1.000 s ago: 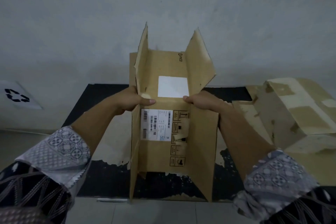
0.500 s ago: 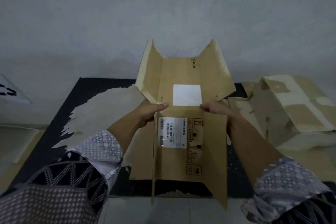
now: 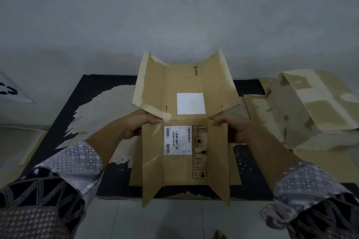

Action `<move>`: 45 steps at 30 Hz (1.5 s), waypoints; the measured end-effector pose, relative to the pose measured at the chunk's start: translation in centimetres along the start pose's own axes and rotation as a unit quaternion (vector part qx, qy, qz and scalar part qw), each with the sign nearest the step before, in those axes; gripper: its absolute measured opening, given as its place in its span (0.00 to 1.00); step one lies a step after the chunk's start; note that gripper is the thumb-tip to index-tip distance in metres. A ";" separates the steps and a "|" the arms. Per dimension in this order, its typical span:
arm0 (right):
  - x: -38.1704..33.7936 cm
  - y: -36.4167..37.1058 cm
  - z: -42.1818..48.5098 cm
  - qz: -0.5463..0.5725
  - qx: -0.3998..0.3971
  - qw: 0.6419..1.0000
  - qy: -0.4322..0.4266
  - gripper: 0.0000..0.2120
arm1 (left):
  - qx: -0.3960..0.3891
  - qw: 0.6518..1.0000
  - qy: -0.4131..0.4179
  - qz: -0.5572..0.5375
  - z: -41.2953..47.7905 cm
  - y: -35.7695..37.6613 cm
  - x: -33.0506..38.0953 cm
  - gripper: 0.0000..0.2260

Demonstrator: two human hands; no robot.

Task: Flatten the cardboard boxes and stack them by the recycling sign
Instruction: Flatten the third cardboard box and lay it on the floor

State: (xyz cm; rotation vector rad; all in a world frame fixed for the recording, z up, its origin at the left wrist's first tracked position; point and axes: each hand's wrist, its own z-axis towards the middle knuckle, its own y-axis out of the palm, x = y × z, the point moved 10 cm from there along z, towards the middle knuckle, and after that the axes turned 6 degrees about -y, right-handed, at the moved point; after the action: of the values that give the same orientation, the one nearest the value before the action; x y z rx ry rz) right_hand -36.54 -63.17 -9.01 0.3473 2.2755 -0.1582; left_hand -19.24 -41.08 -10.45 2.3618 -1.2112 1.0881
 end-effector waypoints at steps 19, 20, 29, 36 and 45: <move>3.3 -4.7 3.1 -0.415 0.316 0.849 -0.082 0.35 | 0.337 0.881 -0.028 0.331 0.6 -3.0 -5.2 0.19; 4.7 -4.0 4.1 -0.422 0.293 0.855 -0.064 0.37 | 0.339 0.876 -0.044 0.340 1.3 -2.8 -6.2 0.18; 11.4 -4.8 8.5 -0.529 0.196 0.825 -0.027 0.37 | 0.364 0.811 -0.228 0.396 4.8 -2.7 -12.5 0.23; 6.2 -8.3 8.1 -0.382 0.375 0.842 -0.062 0.22 | 0.447 0.803 -0.250 0.306 4.8 -2.8 -11.5 0.14; 2.6 -4.0 14.8 -0.560 0.156 0.794 -0.176 0.24 | 0.427 0.839 -0.143 0.304 10.3 -5.2 -7.6 0.20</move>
State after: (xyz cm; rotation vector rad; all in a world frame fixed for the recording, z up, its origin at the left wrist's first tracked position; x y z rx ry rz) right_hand -28.84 -69.75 -20.75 -0.8601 1.7822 -1.1050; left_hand -12.79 -38.98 -22.44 2.9224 -1.9970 1.8267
